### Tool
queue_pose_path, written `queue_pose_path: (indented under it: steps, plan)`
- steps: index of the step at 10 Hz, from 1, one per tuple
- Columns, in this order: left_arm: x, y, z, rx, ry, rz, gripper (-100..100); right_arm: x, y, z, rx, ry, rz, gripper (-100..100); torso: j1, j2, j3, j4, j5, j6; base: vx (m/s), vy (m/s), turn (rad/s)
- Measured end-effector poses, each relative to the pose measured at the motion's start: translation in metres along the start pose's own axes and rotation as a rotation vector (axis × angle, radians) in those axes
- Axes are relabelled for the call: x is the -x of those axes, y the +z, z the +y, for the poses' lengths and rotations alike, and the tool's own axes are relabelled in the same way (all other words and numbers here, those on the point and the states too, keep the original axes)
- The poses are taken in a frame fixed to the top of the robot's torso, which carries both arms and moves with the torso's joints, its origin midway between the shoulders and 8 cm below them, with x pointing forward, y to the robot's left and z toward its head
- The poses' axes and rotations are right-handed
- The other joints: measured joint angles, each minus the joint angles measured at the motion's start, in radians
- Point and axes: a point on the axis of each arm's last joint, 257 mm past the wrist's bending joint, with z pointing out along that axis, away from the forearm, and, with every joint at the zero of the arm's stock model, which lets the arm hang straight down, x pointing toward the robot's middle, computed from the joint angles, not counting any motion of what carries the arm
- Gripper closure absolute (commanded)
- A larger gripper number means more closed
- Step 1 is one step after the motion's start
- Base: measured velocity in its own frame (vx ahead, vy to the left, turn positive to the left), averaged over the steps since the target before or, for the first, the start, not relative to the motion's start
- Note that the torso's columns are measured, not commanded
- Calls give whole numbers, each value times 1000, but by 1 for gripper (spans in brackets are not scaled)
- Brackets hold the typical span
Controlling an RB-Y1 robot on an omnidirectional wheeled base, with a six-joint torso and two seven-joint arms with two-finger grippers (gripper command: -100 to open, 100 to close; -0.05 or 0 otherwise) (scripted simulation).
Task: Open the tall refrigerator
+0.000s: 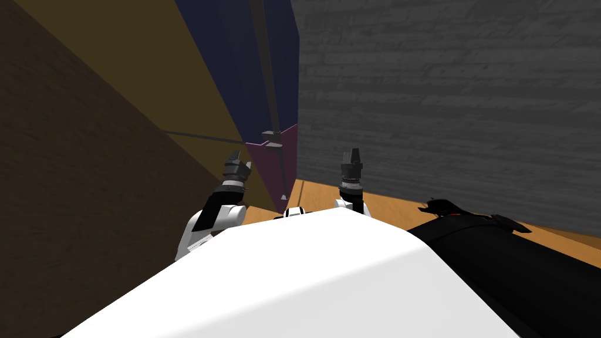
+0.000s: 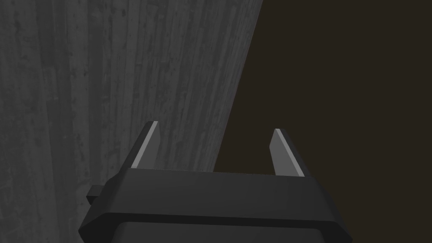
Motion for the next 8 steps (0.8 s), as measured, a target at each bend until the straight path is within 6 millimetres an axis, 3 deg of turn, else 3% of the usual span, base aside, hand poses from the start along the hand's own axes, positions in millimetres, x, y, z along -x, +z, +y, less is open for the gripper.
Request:
queue_pose_path:
  steps: [2, 6, 8]
  plan:
    - [2, -2, 9, 46, -8, -3, -100, 0, 0, 0, 0, 0, 0, 0, -3, -3, -2, -1, -1, 2, -9, -47, -50]
    - [-8, -2, 20, 108, -35, 9, -100, 0, 0, 0, 0, 0, 0, 0, 20, -20, -13, -4, 6, -6, -11, -45, -58]
    - [-10, -1, 24, 134, -37, 11, -100, 0, 0, 0, 0, 0, 0, 0, 19, -23, -15, -5, 6, -4, 2, -28, -51]
